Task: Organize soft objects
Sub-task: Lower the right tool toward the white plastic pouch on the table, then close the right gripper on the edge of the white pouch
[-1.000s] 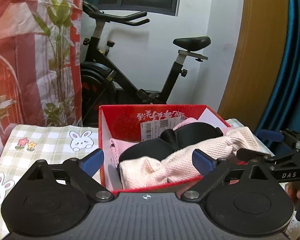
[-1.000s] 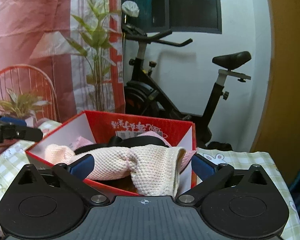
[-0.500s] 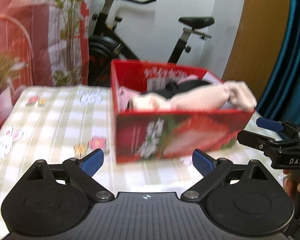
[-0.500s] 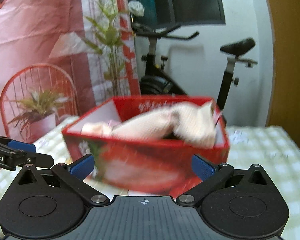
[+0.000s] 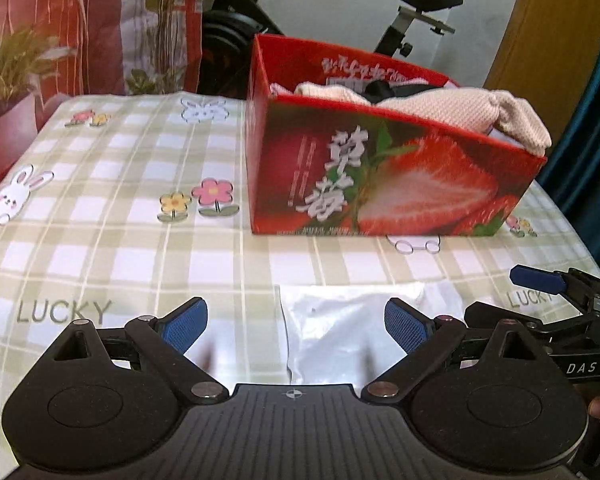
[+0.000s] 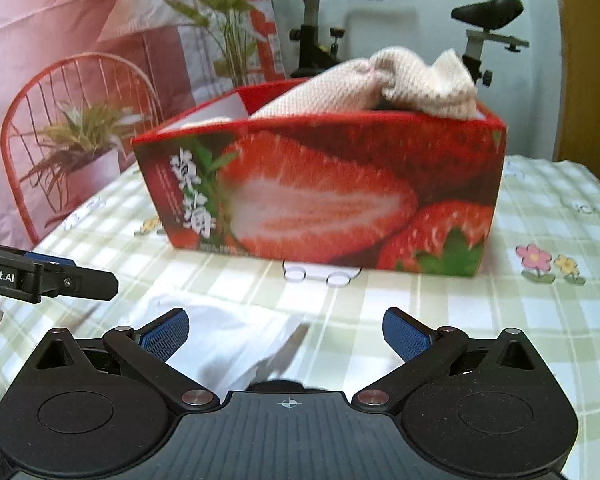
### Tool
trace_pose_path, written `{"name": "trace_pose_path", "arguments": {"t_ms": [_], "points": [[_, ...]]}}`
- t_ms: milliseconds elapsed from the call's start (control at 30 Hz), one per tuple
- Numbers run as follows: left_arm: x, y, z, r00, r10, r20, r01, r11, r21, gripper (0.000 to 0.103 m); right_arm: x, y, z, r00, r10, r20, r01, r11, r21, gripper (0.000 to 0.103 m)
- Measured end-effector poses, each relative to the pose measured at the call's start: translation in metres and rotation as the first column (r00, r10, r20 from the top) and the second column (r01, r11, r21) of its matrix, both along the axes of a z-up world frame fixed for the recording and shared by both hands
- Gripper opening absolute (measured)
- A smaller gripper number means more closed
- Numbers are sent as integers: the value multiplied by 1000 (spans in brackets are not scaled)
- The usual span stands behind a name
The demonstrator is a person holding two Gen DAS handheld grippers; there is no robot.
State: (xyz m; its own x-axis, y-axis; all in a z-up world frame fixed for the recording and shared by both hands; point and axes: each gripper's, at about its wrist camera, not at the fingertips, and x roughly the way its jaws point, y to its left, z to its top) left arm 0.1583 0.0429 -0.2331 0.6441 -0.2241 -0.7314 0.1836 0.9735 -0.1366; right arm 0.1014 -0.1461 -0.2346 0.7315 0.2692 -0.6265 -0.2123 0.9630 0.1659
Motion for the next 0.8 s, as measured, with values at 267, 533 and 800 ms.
{"name": "trace_pose_path", "arguments": {"t_ms": [267,533,800], "points": [[-4,-2,-16,999,6,-44,-7,1000,-14,96,0,1,-10,998,34,-62,-32,999,30,95],[-9,-3,-26,997,-9,-74,3,997,-76,90,2,5,-15,992,77,-104,-70,995,69,81],[-13,-3,-37,996,-28,-79,15,988,-152,72,3,9,-18,988,107,-114,-97,991,90,72]]}}
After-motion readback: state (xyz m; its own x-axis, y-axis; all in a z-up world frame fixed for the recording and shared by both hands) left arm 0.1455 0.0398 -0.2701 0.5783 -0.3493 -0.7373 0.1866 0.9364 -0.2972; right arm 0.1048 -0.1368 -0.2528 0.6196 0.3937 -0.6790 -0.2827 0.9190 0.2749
